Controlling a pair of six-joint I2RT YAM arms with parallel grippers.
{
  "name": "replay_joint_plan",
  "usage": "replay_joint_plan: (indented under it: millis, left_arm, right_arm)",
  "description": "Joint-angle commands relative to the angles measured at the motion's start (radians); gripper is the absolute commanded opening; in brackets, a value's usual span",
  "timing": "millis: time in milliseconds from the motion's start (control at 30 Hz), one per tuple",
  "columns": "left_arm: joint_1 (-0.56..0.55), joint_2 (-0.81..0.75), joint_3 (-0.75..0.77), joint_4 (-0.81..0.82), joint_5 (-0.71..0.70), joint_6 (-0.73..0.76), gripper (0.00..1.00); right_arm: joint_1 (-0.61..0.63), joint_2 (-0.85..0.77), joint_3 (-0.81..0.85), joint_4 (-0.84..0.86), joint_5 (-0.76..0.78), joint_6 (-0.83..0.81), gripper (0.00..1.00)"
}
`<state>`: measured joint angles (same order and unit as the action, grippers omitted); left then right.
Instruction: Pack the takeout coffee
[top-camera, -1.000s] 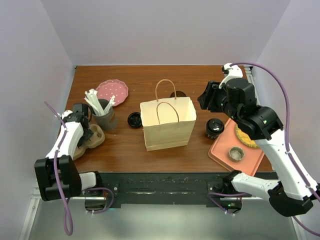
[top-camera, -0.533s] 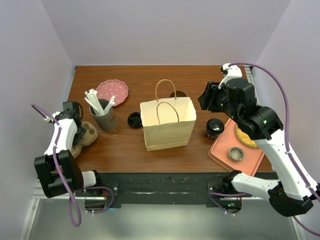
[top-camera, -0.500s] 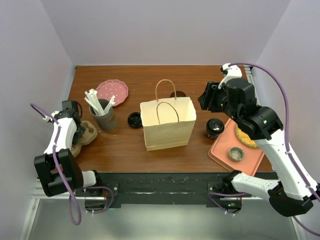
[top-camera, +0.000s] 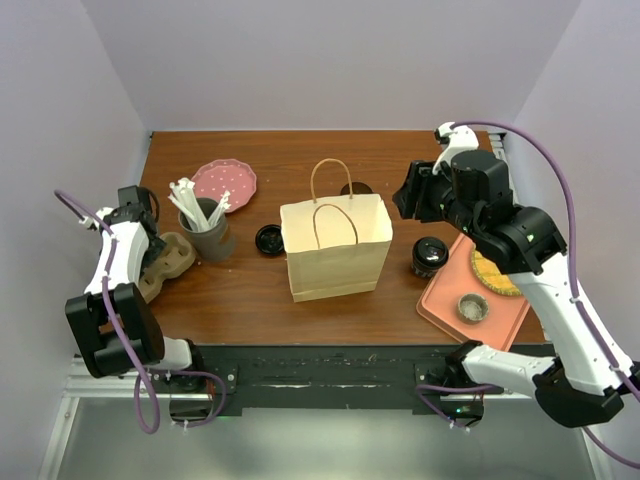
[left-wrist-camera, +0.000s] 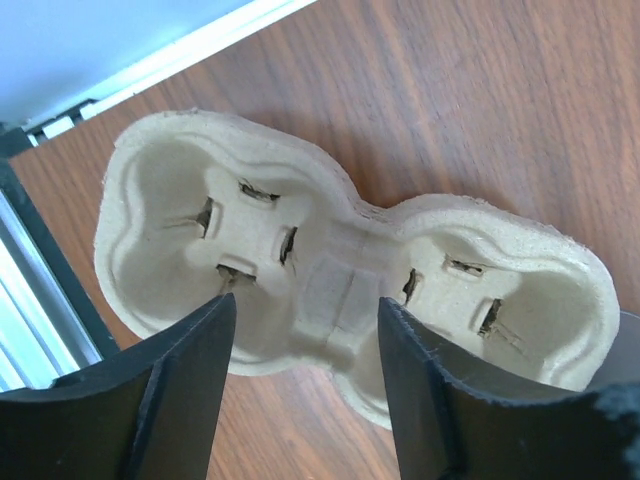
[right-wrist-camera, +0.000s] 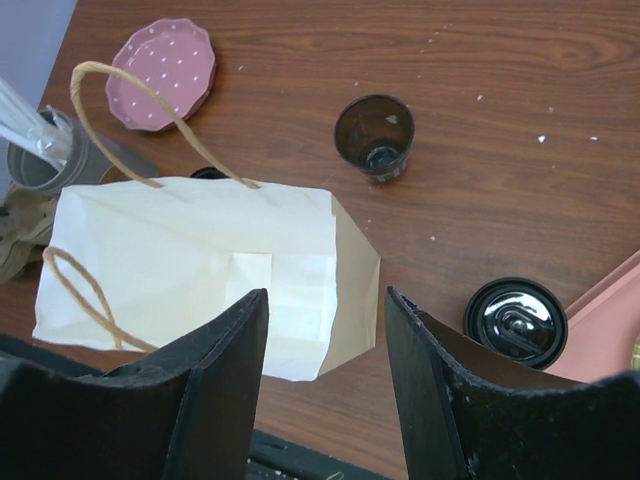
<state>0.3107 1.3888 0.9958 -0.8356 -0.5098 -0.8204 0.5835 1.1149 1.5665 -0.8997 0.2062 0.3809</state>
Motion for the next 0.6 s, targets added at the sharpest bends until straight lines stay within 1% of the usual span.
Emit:
replay_joint_plan:
  millis: [0, 67, 167, 233, 267, 367, 467, 567]
  left_arm:
    - [0.007, -0.019, 0.001, 0.065, -0.039, 0.084, 0.60]
    - [0.007, -0.028, -0.026, 0.079, -0.016, 0.086, 0.58]
    - [0.008, -0.046, -0.063, 0.128, 0.030, 0.121, 0.53]
    - [0.007, -0.037, -0.071, 0.141, 0.066, 0.141, 0.53]
    - [0.005, -0.031, -0.068, 0.136, 0.091, 0.150, 0.55]
    - [0.005, -0.033, -0.065, 0.167, 0.087, 0.202, 0.59]
    - [0.005, -0.011, -0.051, 0.188, 0.103, 0.237, 0.60]
    - [0.005, -0.007, -0.063, 0.200, 0.119, 0.242, 0.61]
  right_arm:
    - [0.002, 0.017, 0.067, -0.033, -0.050, -0.025, 0.53]
    - [0.001, 0.037, 0.102, -0.062, -0.056, -0.033, 0.52]
    - [0.001, 0.065, 0.156, -0.099, -0.051, -0.048, 0.53]
    - [0.001, 0.091, 0.185, -0.116, -0.044, -0.053, 0.52]
    - [0.001, 0.101, 0.197, -0.123, -0.039, -0.051, 0.52]
    - [0.001, 0.146, 0.253, -0.156, -0.024, -0.050, 0.52]
    - [0.001, 0.180, 0.285, -0.162, -0.027, -0.056, 0.52]
    - [0.001, 0.214, 0.335, -0.177, -0.039, -0.059, 0.53]
